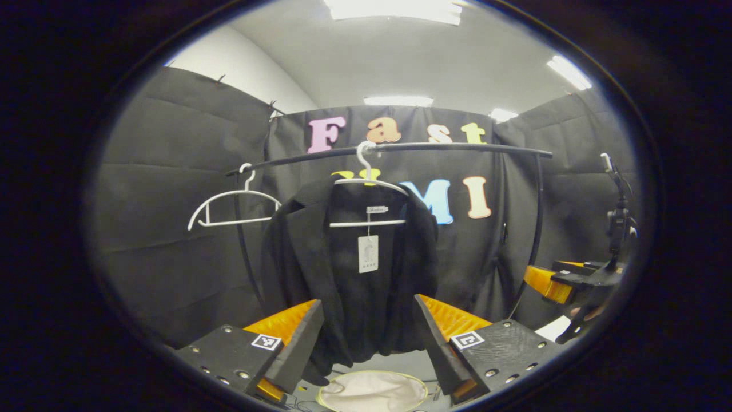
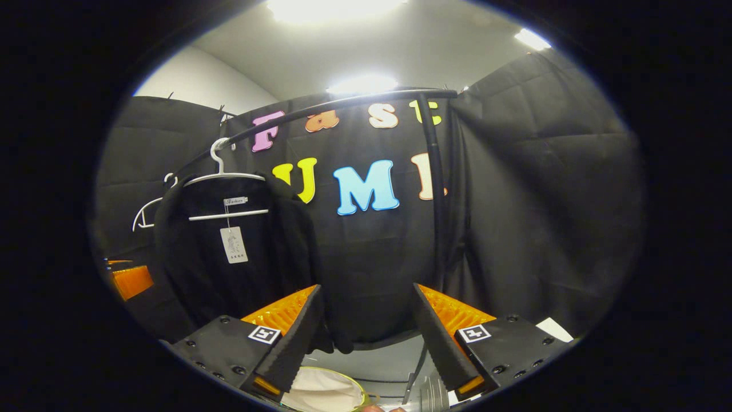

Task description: Grasp the clothes on the hanger with both hands and then place them into the laundry hamper below.

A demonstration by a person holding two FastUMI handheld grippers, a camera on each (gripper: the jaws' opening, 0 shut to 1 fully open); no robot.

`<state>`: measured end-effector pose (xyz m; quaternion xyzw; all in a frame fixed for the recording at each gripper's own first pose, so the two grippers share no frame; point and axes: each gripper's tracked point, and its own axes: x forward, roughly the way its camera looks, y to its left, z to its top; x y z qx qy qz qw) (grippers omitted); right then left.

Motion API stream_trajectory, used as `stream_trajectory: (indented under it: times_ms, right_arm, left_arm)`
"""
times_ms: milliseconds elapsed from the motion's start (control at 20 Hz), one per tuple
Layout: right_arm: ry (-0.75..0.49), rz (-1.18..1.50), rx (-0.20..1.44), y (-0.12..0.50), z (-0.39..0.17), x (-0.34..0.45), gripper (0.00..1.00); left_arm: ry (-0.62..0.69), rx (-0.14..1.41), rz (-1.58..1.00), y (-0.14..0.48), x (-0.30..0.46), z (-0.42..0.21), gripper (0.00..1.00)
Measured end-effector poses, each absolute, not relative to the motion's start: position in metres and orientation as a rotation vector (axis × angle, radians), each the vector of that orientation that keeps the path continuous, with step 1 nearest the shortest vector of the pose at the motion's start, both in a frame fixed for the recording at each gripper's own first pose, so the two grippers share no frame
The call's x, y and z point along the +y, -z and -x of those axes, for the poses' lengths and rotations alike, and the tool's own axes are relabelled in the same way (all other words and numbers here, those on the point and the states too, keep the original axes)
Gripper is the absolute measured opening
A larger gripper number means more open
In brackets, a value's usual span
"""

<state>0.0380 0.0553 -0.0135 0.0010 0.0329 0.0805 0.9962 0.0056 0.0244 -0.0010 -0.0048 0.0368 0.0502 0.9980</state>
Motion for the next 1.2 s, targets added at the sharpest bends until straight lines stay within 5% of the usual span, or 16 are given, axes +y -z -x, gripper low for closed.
stream_trajectory:
  times_ms: [1200]
  right_arm:
    - [-0.600,-0.047,0.012,-0.031,-0.174,0.201,0.96]
  left_arm:
    - [-0.462,-0.028,-0.005,-0.054,0.096,-0.095,0.92]
